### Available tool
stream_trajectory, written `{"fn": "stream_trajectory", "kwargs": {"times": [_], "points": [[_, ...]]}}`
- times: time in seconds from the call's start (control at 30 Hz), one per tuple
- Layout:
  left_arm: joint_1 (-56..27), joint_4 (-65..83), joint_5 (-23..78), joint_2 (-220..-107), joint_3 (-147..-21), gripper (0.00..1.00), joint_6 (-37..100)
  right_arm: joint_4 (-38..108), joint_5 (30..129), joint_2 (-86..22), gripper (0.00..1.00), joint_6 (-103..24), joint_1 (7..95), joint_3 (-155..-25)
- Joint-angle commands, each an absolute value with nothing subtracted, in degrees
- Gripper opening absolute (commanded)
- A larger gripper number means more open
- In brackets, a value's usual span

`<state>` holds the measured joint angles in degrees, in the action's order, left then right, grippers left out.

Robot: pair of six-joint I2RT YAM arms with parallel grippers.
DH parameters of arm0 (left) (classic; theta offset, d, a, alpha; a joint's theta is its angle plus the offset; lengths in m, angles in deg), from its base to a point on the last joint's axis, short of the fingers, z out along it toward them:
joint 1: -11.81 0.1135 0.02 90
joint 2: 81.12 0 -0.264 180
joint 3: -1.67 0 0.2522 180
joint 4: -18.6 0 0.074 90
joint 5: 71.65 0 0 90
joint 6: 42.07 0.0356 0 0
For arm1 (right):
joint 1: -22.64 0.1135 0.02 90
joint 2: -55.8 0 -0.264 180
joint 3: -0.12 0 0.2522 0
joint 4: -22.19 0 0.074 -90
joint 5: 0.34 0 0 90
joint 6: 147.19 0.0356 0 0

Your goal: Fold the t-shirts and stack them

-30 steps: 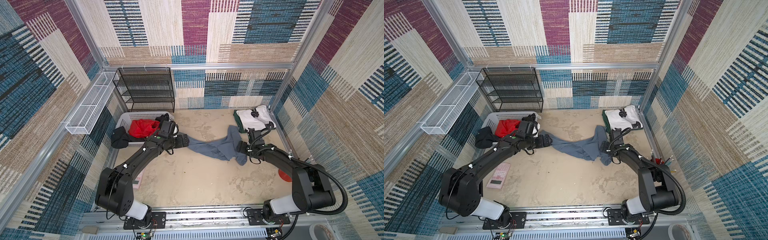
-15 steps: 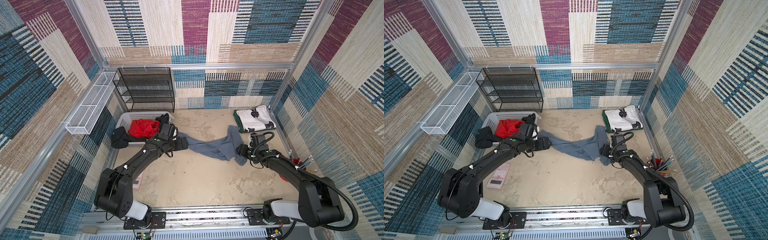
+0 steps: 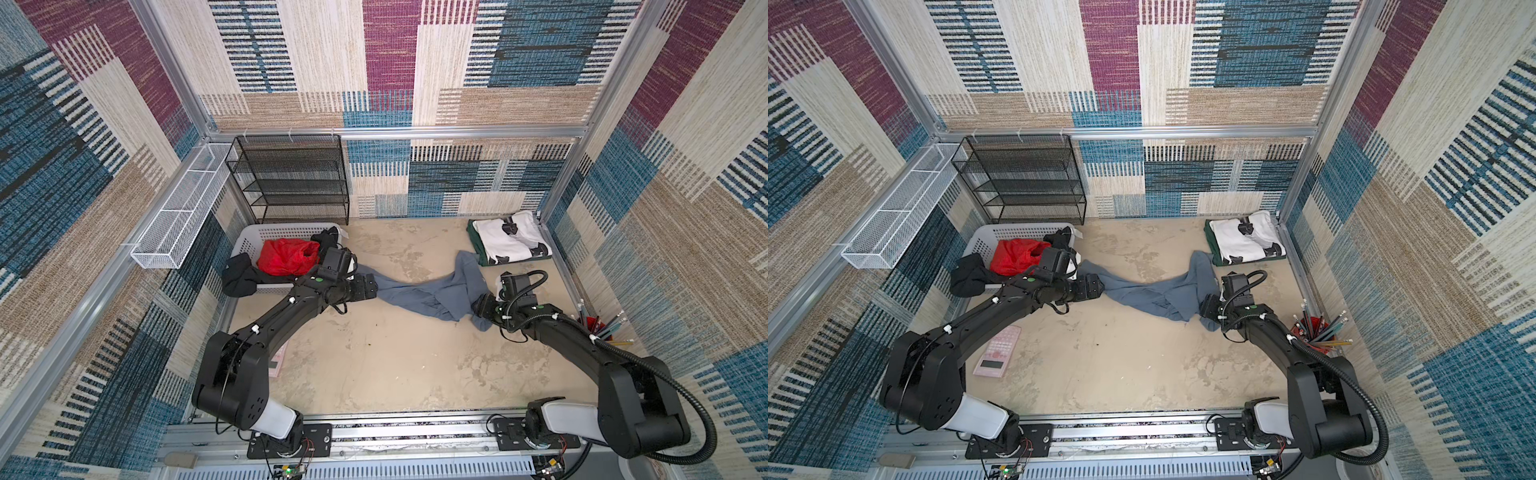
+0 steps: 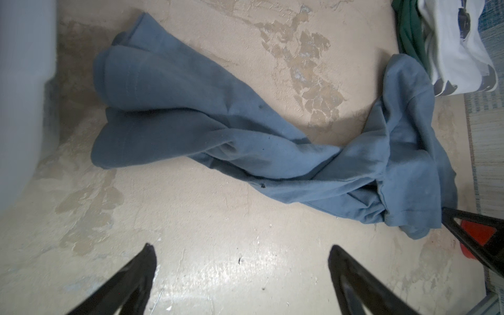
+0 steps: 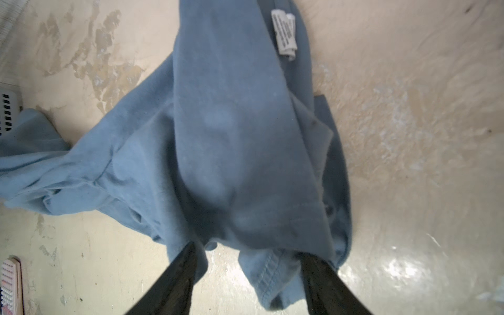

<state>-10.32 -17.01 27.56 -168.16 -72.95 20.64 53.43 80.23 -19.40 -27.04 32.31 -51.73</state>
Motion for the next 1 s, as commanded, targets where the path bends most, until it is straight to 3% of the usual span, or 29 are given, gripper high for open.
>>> {"fn": "stream_trajectory", "kwargs": {"times": [0.0, 0.97], "points": [[-10.3, -16.1, 28.1, -168.2, -73.1, 0.99, 20.1, 51.4, 81.9, -20.3, 0.63, -27.0, 32.3, -52.9], [-10.3, -14.4, 28.7, -170.3, -72.7, 0.99, 20.5, 53.4, 91.1, -24.3, 0.63, -29.3, 32.4, -59.9]]}}
